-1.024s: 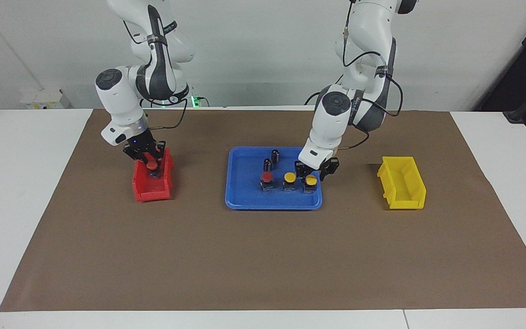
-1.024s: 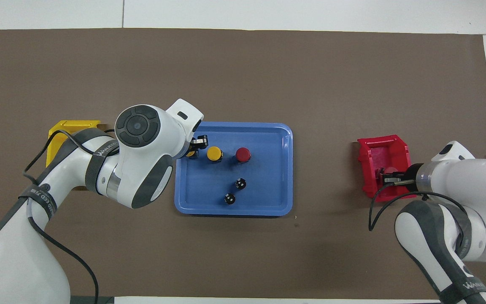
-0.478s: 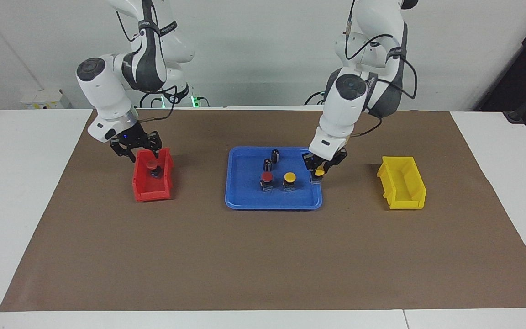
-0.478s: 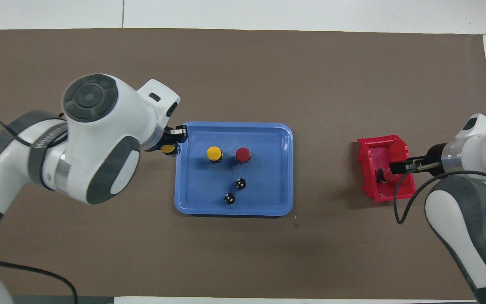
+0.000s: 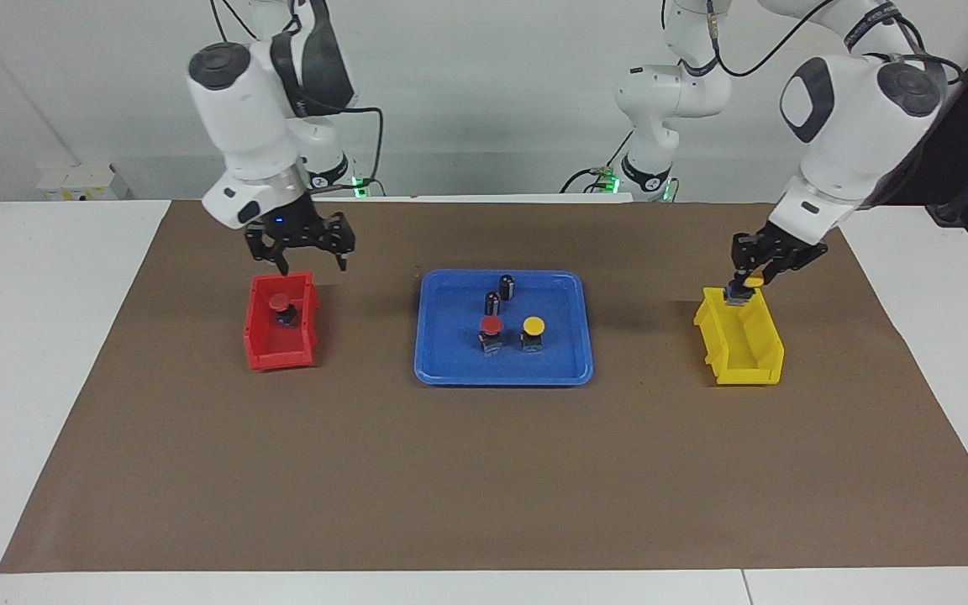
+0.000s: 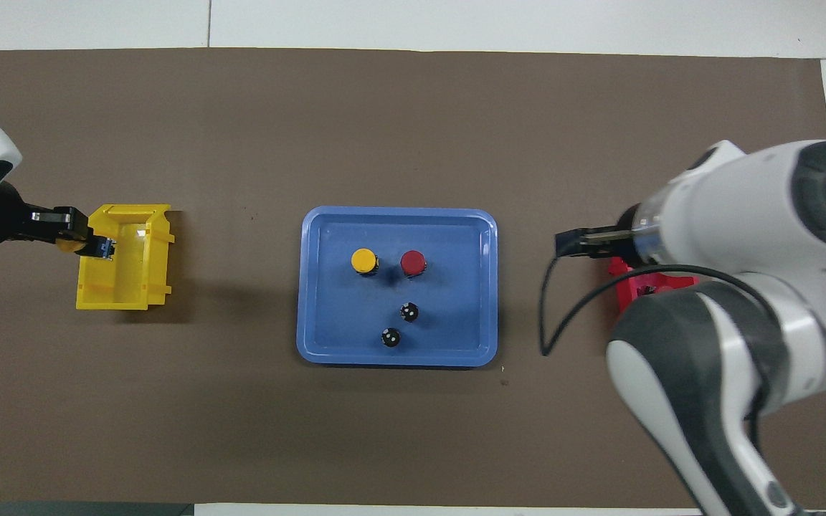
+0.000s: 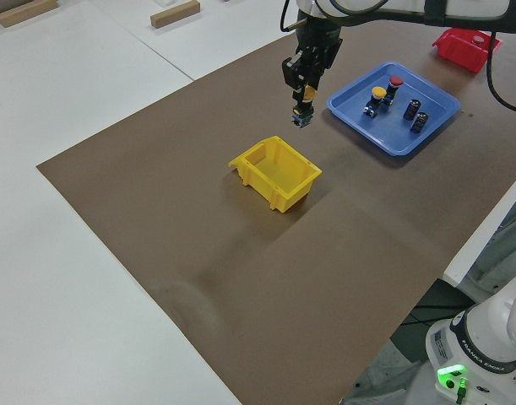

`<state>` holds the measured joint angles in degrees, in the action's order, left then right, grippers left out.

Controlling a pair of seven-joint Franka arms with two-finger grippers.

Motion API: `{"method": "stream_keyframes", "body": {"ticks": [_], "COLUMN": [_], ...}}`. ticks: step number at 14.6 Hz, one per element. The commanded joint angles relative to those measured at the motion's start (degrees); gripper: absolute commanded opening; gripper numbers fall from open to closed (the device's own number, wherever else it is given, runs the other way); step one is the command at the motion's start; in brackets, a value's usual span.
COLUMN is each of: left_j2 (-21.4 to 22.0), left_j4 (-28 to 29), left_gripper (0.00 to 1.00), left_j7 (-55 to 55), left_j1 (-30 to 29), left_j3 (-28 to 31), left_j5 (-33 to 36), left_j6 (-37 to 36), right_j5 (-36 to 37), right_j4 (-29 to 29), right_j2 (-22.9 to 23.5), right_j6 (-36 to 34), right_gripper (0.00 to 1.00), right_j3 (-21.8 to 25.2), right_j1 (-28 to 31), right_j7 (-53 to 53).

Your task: Sort red and yellow buttons by color

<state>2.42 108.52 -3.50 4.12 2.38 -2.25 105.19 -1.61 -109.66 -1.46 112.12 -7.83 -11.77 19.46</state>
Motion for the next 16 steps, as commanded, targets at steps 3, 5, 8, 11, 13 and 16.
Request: {"method": "stream_keyframes", "body": {"ticks": [3, 5, 8, 11, 13, 16], "left_j2": [2.0, 1.6, 1.5, 1.7, 1.7, 1.6], "left_j4": [8.5, 11.3, 16.1, 18.7, 21.3, 24.7], "left_gripper": [0.01, 0.01, 0.01, 0.01, 0.01, 0.01], "left_j7": [0.3, -0.2, -1.9, -1.9, -2.0, -2.2], "left_j1": [-0.9, -1.6, -3.9, -3.5, -3.7, -3.8], "left_j3": [-1.0, -1.0, -1.1, -1.1, -1.1, -1.1], "left_j5": [0.1, 0.2, 0.6, 0.6, 0.6, 0.6], "left_j6": [9.1, 11.7, 17.2, 17.5, 19.6, 23.6], "right_j5": [6.4, 9.7, 10.0, 9.9, 9.9, 9.9], "right_j4": [17.6, 19.5, 16.7, 13.6, 12.2, 10.5], "right_j2": [20.4, 25.3, 26.1, 25.5, 25.2, 24.6], "right_j6": [3.4, 6.4, 10.7, 12.1, 12.2, 12.3], "right_gripper": [1.0, 1.0, 0.95, 0.83, 0.77, 0.69], "right_j3": [0.2, 0.1, 0.1, 0.0, -0.2, -0.3], "right_j1": [-13.3, -16.1, -16.5, -17.5, -17.5, -17.7], "right_j7": [22.5, 27.6, 28.7, 28.7, 28.6, 28.7]}}
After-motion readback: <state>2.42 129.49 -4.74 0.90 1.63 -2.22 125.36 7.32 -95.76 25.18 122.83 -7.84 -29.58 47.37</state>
